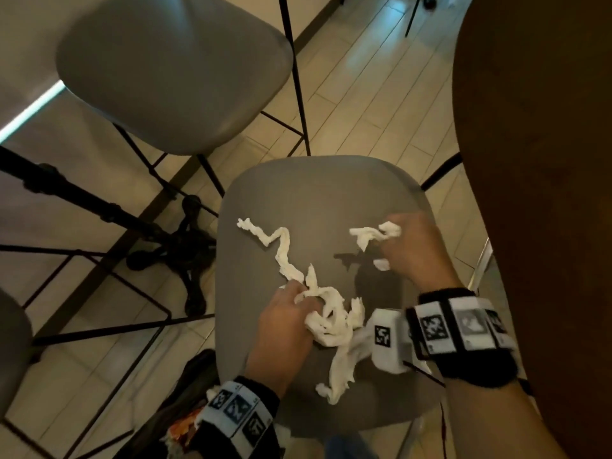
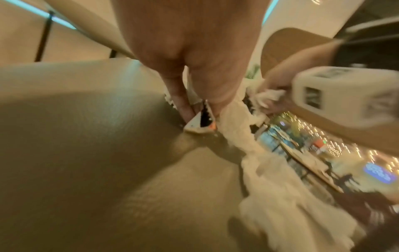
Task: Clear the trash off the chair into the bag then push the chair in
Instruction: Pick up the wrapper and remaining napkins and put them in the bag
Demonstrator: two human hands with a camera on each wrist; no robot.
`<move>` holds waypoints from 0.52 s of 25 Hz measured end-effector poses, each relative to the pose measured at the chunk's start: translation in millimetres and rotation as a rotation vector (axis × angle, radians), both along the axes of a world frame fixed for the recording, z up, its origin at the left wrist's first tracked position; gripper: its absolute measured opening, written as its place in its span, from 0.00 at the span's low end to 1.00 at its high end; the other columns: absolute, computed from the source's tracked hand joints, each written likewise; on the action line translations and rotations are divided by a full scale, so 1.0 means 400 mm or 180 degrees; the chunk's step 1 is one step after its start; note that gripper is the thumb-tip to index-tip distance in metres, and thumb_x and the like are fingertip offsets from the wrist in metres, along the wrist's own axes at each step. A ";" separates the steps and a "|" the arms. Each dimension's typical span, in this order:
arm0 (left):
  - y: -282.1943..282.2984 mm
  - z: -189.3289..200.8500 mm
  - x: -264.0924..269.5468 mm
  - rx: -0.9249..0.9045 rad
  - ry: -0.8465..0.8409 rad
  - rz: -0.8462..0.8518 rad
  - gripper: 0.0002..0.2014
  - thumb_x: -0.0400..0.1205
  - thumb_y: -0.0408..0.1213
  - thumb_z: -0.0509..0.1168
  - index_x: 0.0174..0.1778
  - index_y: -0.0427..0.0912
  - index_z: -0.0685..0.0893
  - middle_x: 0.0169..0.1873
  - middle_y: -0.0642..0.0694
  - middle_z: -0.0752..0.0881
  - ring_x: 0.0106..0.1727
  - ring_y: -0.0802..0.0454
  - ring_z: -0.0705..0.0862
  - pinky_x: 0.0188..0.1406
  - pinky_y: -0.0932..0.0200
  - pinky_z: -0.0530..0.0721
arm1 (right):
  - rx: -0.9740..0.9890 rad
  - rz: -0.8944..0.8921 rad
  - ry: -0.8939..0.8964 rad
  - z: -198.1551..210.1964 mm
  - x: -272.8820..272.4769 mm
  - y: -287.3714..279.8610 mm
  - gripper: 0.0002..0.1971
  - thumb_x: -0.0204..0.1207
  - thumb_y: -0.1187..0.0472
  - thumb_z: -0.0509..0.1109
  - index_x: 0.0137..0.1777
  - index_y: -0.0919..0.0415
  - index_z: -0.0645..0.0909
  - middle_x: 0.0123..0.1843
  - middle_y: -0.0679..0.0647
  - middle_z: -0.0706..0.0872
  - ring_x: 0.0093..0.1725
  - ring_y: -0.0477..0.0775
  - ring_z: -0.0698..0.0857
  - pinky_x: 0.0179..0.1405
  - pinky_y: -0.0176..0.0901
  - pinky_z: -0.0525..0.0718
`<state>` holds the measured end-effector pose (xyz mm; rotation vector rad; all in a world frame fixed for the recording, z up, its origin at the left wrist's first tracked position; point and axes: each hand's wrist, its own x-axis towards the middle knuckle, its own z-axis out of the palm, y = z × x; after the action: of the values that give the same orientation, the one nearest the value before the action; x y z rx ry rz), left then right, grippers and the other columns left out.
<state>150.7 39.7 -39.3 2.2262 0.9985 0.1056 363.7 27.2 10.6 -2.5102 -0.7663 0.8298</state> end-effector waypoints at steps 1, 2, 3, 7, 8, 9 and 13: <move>0.003 0.007 -0.004 -0.0046 -0.0094 0.0150 0.07 0.69 0.31 0.74 0.37 0.46 0.85 0.45 0.48 0.82 0.42 0.52 0.82 0.34 0.62 0.77 | 0.0000 0.0026 -0.0073 0.039 -0.007 -0.048 0.11 0.71 0.68 0.73 0.53 0.60 0.86 0.51 0.59 0.86 0.46 0.56 0.84 0.35 0.40 0.82; 0.007 0.017 -0.006 -0.0082 -0.0199 0.0307 0.07 0.69 0.30 0.73 0.38 0.46 0.86 0.45 0.49 0.82 0.42 0.53 0.81 0.35 0.62 0.77 | -0.0045 0.0063 -0.0100 0.069 -0.024 -0.097 0.10 0.73 0.68 0.72 0.53 0.58 0.86 0.51 0.57 0.86 0.48 0.55 0.84 0.40 0.45 0.85; 0.018 0.027 -0.005 -0.0098 -0.0338 0.0468 0.08 0.69 0.30 0.73 0.38 0.47 0.86 0.46 0.50 0.82 0.43 0.54 0.82 0.37 0.60 0.79 | -0.0134 0.0112 -0.0075 0.084 -0.050 -0.137 0.11 0.74 0.68 0.72 0.52 0.55 0.86 0.53 0.56 0.85 0.50 0.55 0.84 0.46 0.49 0.87; 0.061 0.060 -0.011 -0.0112 -0.0611 0.0753 0.09 0.71 0.32 0.72 0.43 0.50 0.87 0.50 0.52 0.81 0.48 0.57 0.80 0.43 0.66 0.76 | -0.0754 0.0657 0.0178 0.008 -0.192 -0.238 0.15 0.73 0.63 0.73 0.54 0.42 0.80 0.65 0.56 0.75 0.60 0.56 0.79 0.58 0.49 0.82; 0.071 0.056 -0.024 -0.0093 -0.0425 0.0628 0.10 0.71 0.34 0.71 0.46 0.51 0.86 0.54 0.52 0.80 0.52 0.56 0.80 0.46 0.65 0.76 | -0.0777 0.0779 0.0144 -0.026 -0.224 -0.250 0.16 0.73 0.61 0.73 0.59 0.44 0.80 0.69 0.57 0.72 0.65 0.58 0.75 0.62 0.49 0.80; 0.072 0.052 -0.040 -0.0090 -0.0179 0.0396 0.12 0.72 0.37 0.72 0.50 0.53 0.85 0.58 0.51 0.79 0.56 0.54 0.78 0.51 0.62 0.76 | -0.0722 0.0818 0.0021 -0.049 -0.252 -0.261 0.18 0.73 0.60 0.73 0.62 0.46 0.79 0.70 0.57 0.68 0.68 0.59 0.71 0.64 0.48 0.77; -0.004 0.017 -0.081 0.0121 0.0367 -0.0328 0.22 0.70 0.50 0.74 0.59 0.60 0.79 0.66 0.49 0.74 0.65 0.49 0.71 0.52 0.52 0.81 | -0.0331 0.0690 -0.0441 -0.089 -0.282 -0.265 0.11 0.72 0.61 0.74 0.54 0.54 0.82 0.60 0.56 0.72 0.61 0.59 0.73 0.56 0.47 0.77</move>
<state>118.5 37.9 -32.4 2.3358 0.9474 -0.0508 251.0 -78.8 -24.9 -2.6313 -1.0833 0.7894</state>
